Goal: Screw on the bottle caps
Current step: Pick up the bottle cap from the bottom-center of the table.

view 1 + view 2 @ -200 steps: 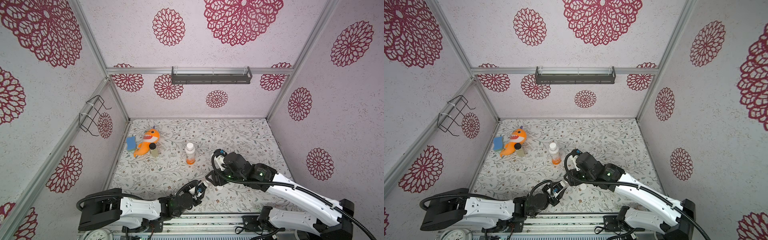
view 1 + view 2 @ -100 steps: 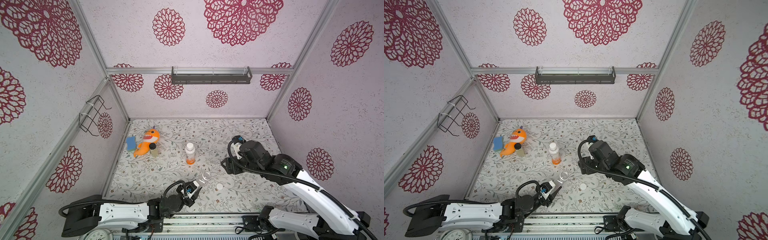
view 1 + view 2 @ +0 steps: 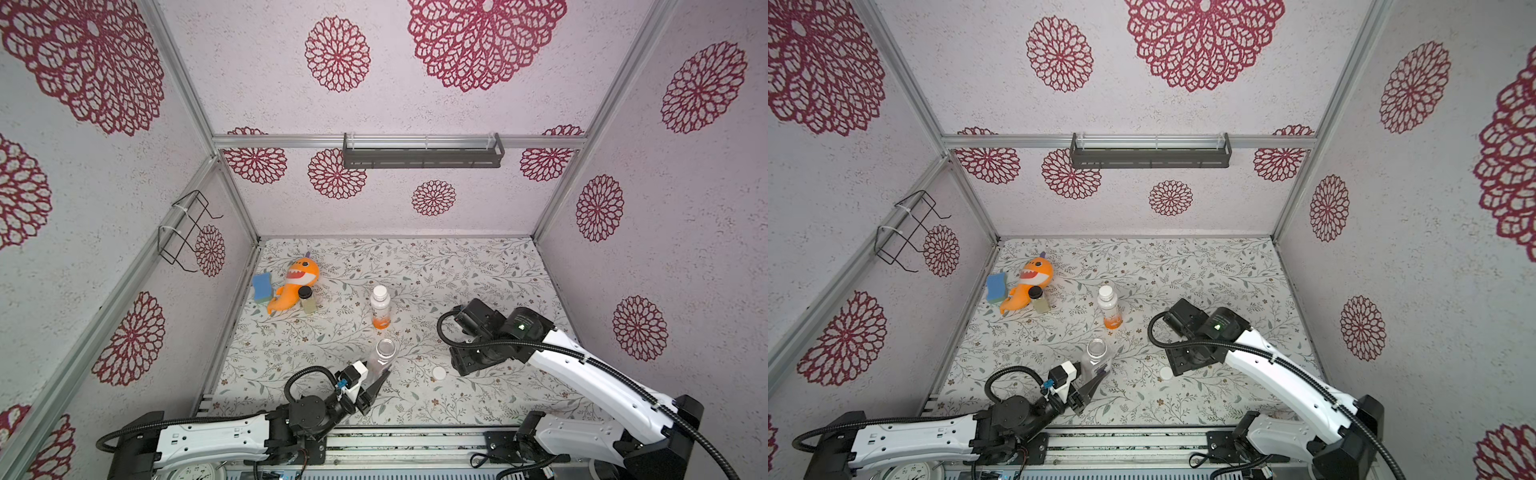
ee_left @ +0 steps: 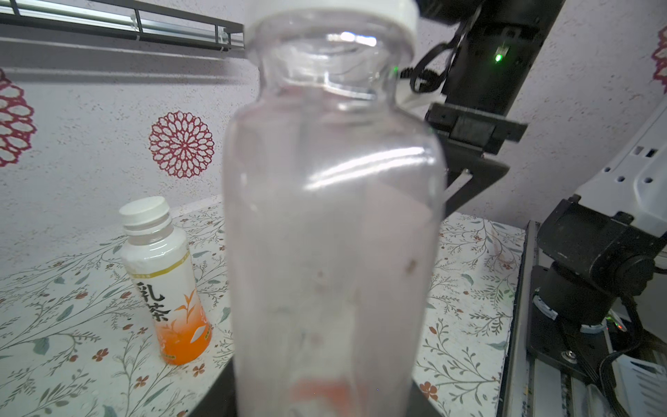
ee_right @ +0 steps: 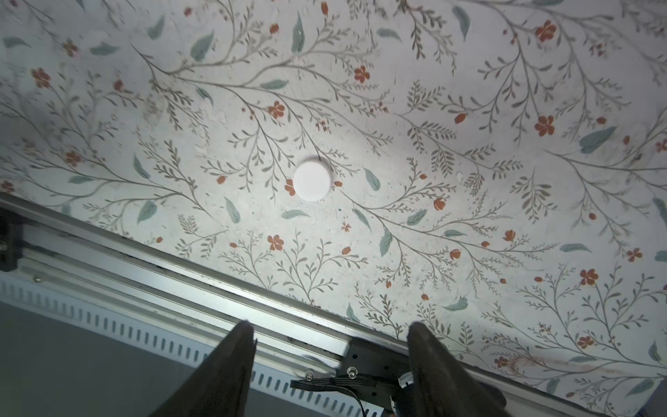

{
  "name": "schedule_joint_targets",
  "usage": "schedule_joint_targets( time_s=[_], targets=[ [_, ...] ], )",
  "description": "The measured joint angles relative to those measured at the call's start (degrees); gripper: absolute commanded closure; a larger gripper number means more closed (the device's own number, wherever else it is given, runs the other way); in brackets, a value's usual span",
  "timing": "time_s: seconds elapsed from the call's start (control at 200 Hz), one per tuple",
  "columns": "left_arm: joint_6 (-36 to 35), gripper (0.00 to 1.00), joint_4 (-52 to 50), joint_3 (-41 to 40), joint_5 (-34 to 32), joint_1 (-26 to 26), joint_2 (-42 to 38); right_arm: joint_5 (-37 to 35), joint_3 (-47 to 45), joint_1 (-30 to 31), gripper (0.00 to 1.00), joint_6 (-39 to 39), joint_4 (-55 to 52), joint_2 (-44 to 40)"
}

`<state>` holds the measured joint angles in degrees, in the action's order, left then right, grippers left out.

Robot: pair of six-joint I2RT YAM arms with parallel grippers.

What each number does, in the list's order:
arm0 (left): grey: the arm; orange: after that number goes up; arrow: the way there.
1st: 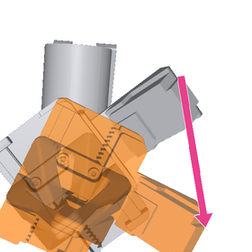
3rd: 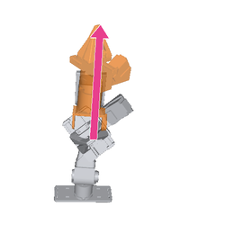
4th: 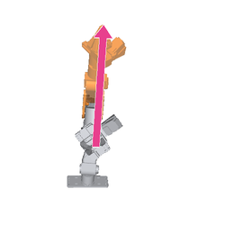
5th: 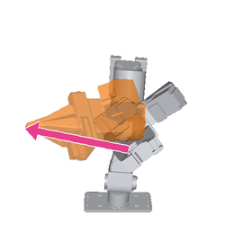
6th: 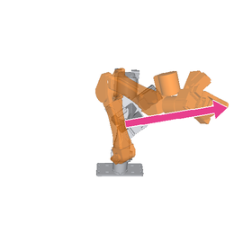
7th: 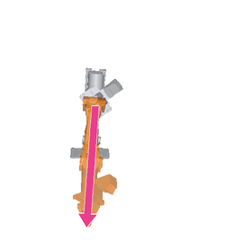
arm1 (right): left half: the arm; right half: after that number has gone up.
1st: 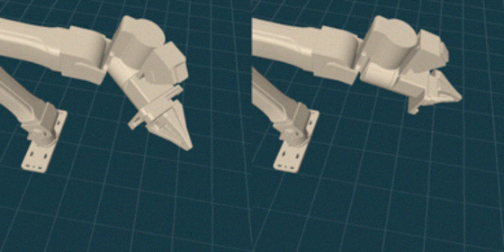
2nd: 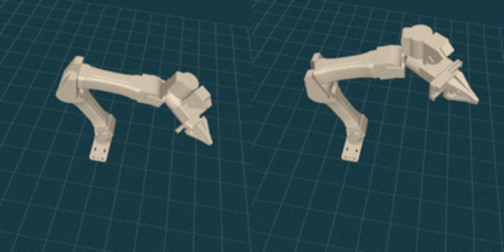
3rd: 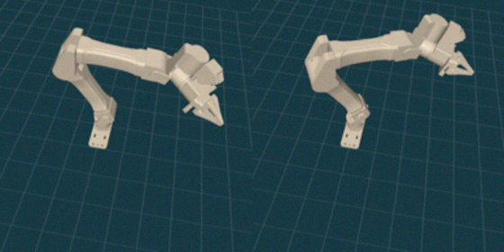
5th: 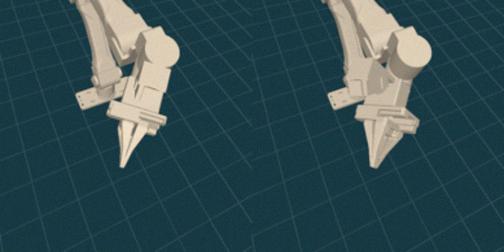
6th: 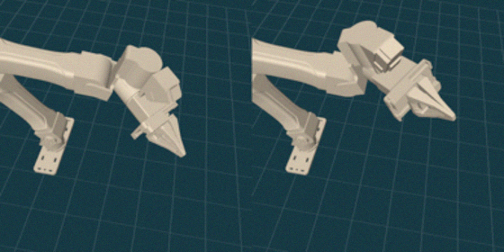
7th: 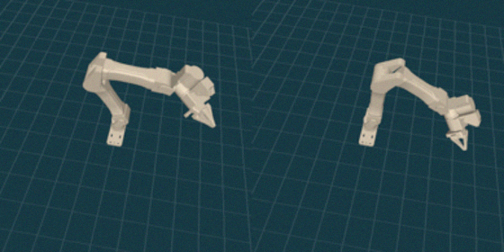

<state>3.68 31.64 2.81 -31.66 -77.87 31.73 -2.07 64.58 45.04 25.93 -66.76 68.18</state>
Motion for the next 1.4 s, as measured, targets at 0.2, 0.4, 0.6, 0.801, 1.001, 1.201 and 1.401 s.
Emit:
schedule_joint_targets(
  time_s=[0.2,0.4,0.6,0.801,1.001,1.201,1.401],
  targets=[
    [0.0,0.53,-0.3,-0.7,1.0,0.0,-1.6,1.6,-7.9,0.9,0.33,1.7,8.1,3.0],
    [0.0,0.53,-0.6,-1.0,2.0,0.0,-1.7,1.4,-14.1,1.9,0.35,5.0,17.2,8.5],
    [0.0,0.53,-0.6,-1.0,2.8,0.0,-1.5,-1.0,-14.2,3.4,0.39,6.8,23.4,14.3],
    [0.0,0.53,-0.4,-1.6,3.3,0.0,-1.3,-2.0,-14.2,3.4,0.43,7.7,26.8,18.0],
    [0.0,0.53,-0.4,-1.9,3.7,0.0,-1.5,-2.1,-14.3,3.4,0.46,8.6,29.1,20.2],
    [0.0,0.53,-0.4,-1.9,3.9,0.0,-1.4,-2.1,-14.8,3.4,0.50,9.1,30.9,20.9],
    [0.0,0.53,-0.4,-1.9,3.9,0.0,-1.4,-2.3,-14.9,3.4,0.50,9.7,31.2,21.6]
  ],
)
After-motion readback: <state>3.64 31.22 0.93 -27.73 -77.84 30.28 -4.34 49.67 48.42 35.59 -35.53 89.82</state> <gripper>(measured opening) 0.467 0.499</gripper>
